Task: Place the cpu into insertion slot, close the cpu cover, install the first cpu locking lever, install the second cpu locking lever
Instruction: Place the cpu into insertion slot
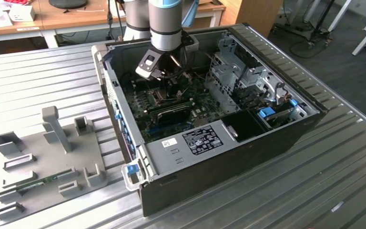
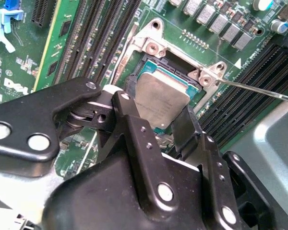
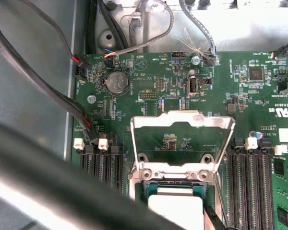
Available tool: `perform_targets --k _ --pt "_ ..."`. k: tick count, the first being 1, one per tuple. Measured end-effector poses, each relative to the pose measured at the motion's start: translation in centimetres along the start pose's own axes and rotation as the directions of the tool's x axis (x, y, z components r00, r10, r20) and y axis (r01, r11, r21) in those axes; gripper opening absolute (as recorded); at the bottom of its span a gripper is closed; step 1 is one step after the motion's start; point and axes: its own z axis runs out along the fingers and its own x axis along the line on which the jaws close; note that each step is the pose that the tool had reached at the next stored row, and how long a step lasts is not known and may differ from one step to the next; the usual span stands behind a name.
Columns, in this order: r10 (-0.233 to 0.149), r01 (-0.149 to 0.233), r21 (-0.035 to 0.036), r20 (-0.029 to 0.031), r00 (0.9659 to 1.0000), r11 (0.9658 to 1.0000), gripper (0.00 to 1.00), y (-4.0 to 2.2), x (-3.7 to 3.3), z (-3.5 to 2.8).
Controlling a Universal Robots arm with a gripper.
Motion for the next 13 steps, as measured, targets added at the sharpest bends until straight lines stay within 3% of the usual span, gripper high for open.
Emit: perform_targets --k 13 --pt "0.0 0.0 0.0001 0.0002 1.0 1.0 0.54 -0.04 -0.01 0.18"
